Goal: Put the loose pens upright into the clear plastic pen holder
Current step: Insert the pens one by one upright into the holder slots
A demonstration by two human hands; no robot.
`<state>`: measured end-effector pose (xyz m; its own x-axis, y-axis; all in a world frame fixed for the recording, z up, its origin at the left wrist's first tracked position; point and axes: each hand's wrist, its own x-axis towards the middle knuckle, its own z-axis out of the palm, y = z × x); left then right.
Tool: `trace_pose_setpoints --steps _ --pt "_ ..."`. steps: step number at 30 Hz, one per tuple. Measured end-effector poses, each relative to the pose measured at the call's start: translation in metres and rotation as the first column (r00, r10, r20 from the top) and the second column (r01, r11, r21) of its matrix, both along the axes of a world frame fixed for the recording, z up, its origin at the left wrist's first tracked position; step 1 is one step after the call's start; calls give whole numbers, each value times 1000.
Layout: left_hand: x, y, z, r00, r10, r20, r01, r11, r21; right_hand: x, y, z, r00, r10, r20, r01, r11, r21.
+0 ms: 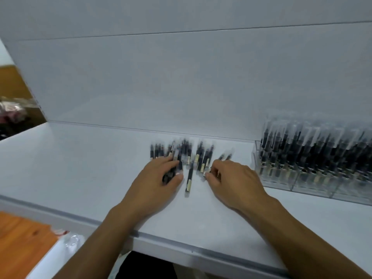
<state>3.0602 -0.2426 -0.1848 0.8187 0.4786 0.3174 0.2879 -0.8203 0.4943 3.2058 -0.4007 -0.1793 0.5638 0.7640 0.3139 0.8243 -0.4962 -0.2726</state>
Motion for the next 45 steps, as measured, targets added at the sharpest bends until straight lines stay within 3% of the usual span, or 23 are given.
trace_pose_setpoints --steps 7,11,14,18,20,25,30,36,40,45 --pt "-1 4 2 994 -19 112 28 996 -79 0 -3 5 990 -34 -139 42 998 51" --pt "0 14 5 971 127 203 -80 971 -225 -1 -4 8 970 -79 -231 108 988 112" --pt "0 28 4 955 258 145 -203 928 -312 1 -6 11 916 -74 -394 192 943 271" --pt "0 44 9 944 323 69 -287 906 -310 0 -1 9 862 10 -506 224 890 398" --pt "2 55 12 938 345 31 -320 897 -306 -2 2 8 804 91 -588 228 866 445" --pt "14 80 25 918 369 -147 -396 875 -279 -4 7 7 508 290 -811 290 829 478" --pt "38 95 39 873 321 -367 -398 903 -160 -8 9 2 495 290 -819 217 871 440" --pt "55 104 48 826 287 -485 -430 877 -215 -7 11 -1 497 315 -809 162 882 443" --pt "58 103 51 831 246 -498 -416 871 -263 -6 9 -3 496 341 -798 139 876 461" --pt "56 102 49 843 308 -441 -451 852 -268 -5 12 -6 509 353 -785 120 874 471"
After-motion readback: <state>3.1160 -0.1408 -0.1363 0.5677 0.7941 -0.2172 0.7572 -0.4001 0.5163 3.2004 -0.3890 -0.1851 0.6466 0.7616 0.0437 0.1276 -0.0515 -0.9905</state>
